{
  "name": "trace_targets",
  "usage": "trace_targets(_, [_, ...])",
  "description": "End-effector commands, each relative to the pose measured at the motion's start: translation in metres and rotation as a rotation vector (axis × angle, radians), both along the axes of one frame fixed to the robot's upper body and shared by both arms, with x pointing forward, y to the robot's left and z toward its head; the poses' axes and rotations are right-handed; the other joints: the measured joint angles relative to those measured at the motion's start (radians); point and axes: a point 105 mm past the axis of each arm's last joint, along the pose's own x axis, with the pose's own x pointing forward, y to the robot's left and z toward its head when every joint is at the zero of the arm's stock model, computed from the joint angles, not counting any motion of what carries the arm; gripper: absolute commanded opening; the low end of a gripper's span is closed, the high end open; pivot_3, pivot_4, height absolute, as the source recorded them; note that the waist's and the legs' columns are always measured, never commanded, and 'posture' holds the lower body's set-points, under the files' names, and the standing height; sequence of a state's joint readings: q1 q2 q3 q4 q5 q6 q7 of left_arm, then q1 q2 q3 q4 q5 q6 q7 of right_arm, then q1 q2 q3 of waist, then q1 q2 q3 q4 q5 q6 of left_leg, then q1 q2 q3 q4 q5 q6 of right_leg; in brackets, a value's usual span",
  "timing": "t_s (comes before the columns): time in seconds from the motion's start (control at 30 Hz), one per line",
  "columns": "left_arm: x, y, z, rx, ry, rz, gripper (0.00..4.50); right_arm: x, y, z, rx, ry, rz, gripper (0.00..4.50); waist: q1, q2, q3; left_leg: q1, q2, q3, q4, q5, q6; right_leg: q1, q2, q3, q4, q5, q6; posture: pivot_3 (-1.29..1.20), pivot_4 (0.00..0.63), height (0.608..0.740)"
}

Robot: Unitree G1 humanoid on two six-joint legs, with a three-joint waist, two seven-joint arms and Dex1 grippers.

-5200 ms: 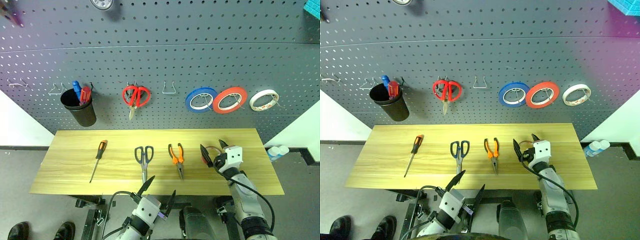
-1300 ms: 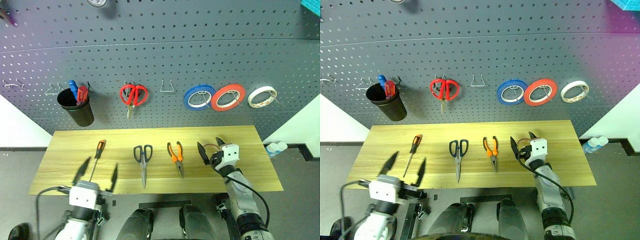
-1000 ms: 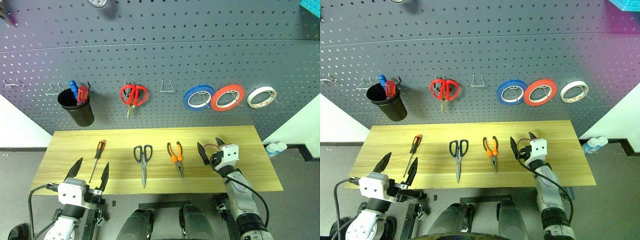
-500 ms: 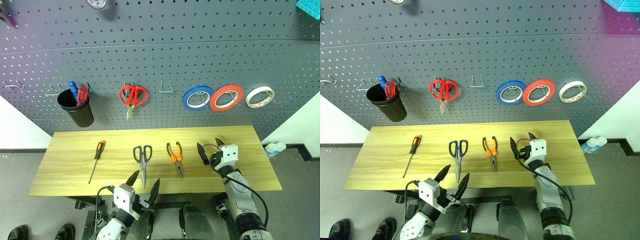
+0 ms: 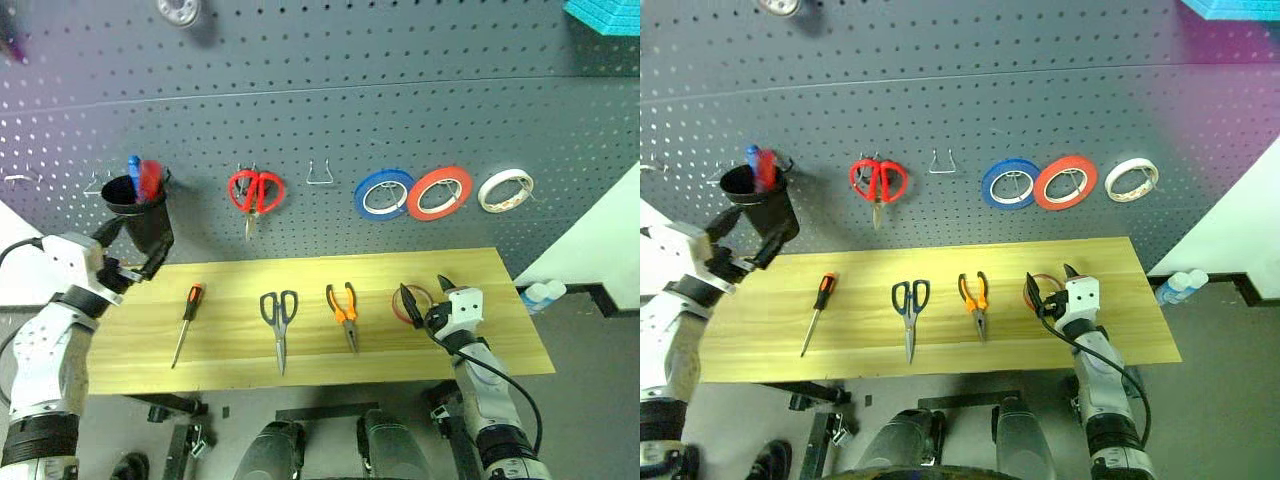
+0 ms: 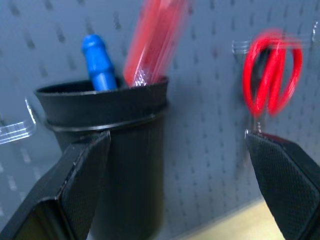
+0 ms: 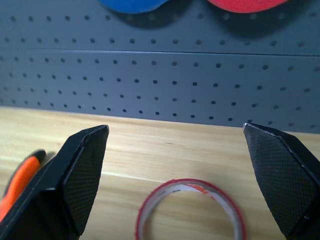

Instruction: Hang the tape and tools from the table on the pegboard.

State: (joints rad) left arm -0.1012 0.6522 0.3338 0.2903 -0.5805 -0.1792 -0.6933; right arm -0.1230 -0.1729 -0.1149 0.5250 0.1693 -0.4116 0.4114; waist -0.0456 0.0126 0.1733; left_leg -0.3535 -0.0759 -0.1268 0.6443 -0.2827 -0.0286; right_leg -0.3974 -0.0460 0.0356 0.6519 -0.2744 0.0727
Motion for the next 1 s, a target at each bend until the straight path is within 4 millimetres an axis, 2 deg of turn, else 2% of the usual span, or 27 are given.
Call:
trace_targets(0.03, [-0.002,0.001,0.0,-0.049,0.023,-0.061,4.48,0.003,0.001,0.011,-0.004,-0.049,0.004,4.5,0.001,-0.007,0.002,-0.002,0.001,-0.001,0.001,0.0,0.0,-0.002,0.002,0.0,0.0,0.001,-0.001,-0.06,0.151,0.74])
trace_targets(0.2, [-0.005,-0.022,-0.007,-0.069,0.041,-0.132,4.48,0.004,0.002,0.012,-0.001,-0.051,0.004,4.5,0.001,-0.011,0.002,-0.002,0.001,-0.001,0.003,0.0,-0.001,-0.001,0.001,0.001,-0.001,0.002,0.0,-0.06,0.15,0.74])
trace_targets(0.37, [-0.006,-0.028,-0.007,-0.071,0.032,-0.138,4.48,0.004,0.002,0.012,-0.003,-0.053,0.006,4.5,-0.001,-0.011,0.002,-0.002,0.002,0.0,0.001,0.0,-0.001,-0.003,0.001,0.002,0.0,0.002,0.0,-0.06,0.143,0.74])
trace_targets(0.5, [-0.009,-0.045,-0.011,-0.134,0.062,-0.212,4.48,0.004,0.001,0.013,-0.005,-0.055,0.007,4.5,0.0,-0.011,0.002,-0.003,0.002,0.001,0.001,0.0,-0.001,-0.003,0.001,0.003,0.0,0.002,0.0,-0.06,0.143,0.74])
trace_targets(0.53, [-0.011,-0.053,-0.017,-0.131,0.087,-0.242,4.48,0.004,0.001,0.013,-0.005,-0.055,0.007,4.5,0.0,-0.011,0.002,-0.003,0.002,0.001,0.001,0.0,-0.001,-0.003,0.001,0.003,0.0,0.002,0.0,-0.06,0.14,0.74])
trace_targets(0.63, [-0.021,-0.099,-0.047,-0.213,0.182,-0.381,4.48,0.004,0.0,0.013,-0.007,-0.056,0.008,4.5,0.002,-0.011,0.001,-0.002,0.002,0.004,0.001,0.0,0.0,-0.003,0.001,0.006,-0.001,0.003,0.001,-0.06,0.14,0.74])
trace_targets(0.7, [-0.034,-0.114,-0.055,-0.25,0.232,-0.488,4.48,0.004,0.0,0.013,-0.007,-0.056,0.008,4.5,0.0,-0.011,0.001,-0.002,0.002,0.005,0.001,0.0,0.0,-0.003,0.001,0.006,-0.002,0.003,0.002,-0.06,0.138,0.74])
trace_targets(0.83, [-0.046,-0.113,-0.057,-0.219,0.288,-0.568,4.48,0.004,0.0,0.013,-0.008,-0.057,0.008,4.5,-0.001,-0.013,0.002,-0.003,0.004,0.006,0.001,0.0,0.0,-0.005,0.003,0.007,0.0,0.003,0.001,-0.06,0.138,0.74])
trace_targets(1.0, [-0.051,-0.105,-0.057,-0.143,0.329,-0.62,4.48,0.003,-0.001,0.013,-0.008,-0.056,0.008,4.5,-0.001,-0.012,0.002,-0.002,0.005,0.007,0.002,0.0,-0.001,-0.005,0.003,0.008,0.0,0.004,0.0,-0.06,0.134,0.74])
